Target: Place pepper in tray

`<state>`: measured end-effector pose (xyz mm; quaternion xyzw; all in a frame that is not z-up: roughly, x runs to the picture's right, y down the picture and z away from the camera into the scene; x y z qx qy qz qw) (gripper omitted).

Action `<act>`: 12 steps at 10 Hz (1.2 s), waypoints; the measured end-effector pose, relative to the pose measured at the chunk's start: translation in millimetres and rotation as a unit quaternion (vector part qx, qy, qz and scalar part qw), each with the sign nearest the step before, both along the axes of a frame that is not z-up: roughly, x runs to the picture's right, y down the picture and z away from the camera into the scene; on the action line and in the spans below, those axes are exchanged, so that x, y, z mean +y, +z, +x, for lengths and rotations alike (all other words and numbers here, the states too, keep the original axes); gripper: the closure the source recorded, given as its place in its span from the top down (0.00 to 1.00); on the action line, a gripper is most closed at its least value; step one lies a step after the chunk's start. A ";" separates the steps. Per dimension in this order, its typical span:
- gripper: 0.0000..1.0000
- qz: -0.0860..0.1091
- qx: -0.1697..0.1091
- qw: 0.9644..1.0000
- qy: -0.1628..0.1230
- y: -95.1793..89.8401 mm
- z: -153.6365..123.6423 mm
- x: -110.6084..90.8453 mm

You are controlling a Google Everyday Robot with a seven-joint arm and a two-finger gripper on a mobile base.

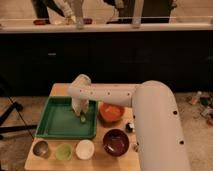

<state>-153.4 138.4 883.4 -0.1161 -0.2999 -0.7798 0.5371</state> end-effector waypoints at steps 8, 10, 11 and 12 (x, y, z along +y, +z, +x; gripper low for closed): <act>0.24 -0.001 0.000 1.000 -0.001 0.4 -0.8 1.1; 0.42 -0.001 0.000 1.000 0.000 0.4 -0.7 1.2; 0.52 -0.001 -0.001 1.000 -0.001 0.4 -0.7 1.3; 0.64 -0.001 -0.001 1.000 -0.001 0.4 -0.7 1.3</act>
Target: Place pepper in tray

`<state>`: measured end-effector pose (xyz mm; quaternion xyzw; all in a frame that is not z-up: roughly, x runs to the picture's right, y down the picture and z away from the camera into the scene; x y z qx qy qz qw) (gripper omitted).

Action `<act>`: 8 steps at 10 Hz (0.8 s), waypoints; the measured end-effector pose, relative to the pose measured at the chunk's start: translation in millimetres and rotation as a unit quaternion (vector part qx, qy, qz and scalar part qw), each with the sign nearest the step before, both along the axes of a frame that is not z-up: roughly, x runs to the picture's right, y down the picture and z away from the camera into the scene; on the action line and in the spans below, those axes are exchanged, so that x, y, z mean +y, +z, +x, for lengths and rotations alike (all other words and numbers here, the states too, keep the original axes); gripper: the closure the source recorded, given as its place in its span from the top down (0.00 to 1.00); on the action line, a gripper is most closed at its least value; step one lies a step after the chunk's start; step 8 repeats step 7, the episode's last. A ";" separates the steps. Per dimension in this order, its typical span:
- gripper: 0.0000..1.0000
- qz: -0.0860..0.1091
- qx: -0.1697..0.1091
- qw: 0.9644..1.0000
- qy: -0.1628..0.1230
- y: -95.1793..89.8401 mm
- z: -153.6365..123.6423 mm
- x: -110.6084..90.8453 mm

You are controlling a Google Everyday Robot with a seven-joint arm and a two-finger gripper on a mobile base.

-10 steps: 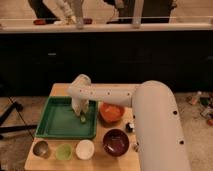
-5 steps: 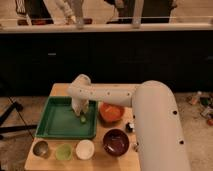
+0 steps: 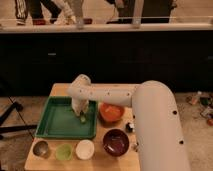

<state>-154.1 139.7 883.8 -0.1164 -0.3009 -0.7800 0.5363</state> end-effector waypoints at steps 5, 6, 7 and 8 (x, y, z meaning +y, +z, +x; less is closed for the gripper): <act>0.80 0.000 0.000 1.000 0.000 0.0 0.0 -0.1; 0.80 0.000 0.000 1.000 0.000 0.0 0.0 -0.1; 0.80 0.000 0.000 1.000 0.000 0.0 0.0 -0.1; 0.80 0.000 0.000 1.000 0.000 0.0 0.0 -0.1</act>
